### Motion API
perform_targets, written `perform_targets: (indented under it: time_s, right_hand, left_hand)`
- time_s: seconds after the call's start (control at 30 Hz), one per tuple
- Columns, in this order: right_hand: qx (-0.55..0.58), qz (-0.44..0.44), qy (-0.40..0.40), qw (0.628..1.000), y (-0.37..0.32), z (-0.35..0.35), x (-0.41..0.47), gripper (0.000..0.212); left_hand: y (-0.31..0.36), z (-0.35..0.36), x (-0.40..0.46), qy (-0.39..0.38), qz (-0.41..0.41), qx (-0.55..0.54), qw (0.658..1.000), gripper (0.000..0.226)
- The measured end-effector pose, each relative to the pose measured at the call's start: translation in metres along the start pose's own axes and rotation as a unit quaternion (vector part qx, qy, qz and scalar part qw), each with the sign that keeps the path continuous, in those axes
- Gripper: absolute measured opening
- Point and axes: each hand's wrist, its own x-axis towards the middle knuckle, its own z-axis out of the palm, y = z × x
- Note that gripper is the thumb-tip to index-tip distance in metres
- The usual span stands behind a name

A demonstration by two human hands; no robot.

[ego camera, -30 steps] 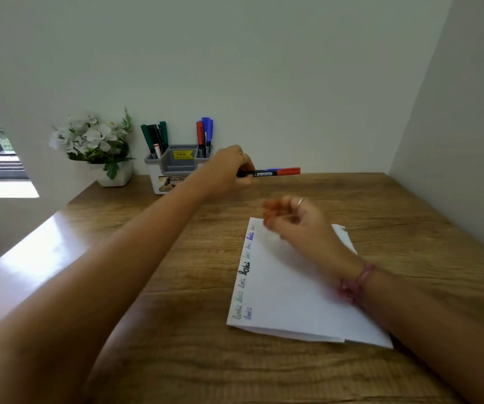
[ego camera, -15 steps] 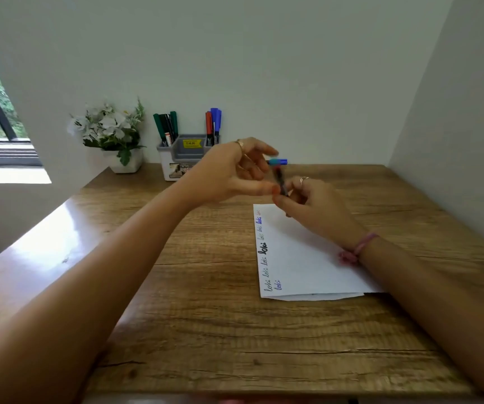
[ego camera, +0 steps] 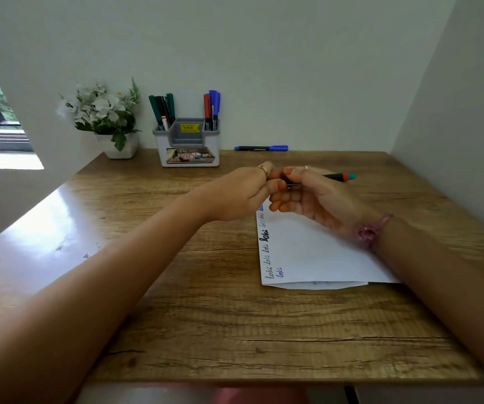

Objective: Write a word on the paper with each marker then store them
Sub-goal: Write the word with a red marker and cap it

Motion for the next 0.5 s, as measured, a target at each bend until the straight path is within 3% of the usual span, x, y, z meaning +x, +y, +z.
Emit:
perform_targets:
  time_s: [0.23, 0.4, 0.5]
  right_hand:
    - [0.003, 0.047, -0.081, 0.996, -0.005, -0.005, -0.004, 0.039]
    - [-0.062, 0.071, -0.139, 0.986, -0.011, -0.011, -0.008, 0.042]
    - [-0.081, 0.045, -0.089, 0.992, -0.010, -0.018, -0.008, 0.045]
  left_hand:
    - [0.002, 0.002, 0.003, 0.033, 0.024, -0.016, 0.999, 0.031]
    - [-0.001, 0.003, 0.001, 0.019, -0.033, -0.041, 0.998, 0.036]
    - [-0.004, -0.001, -0.003, -0.010, -0.082, -0.054, 0.995, 0.060]
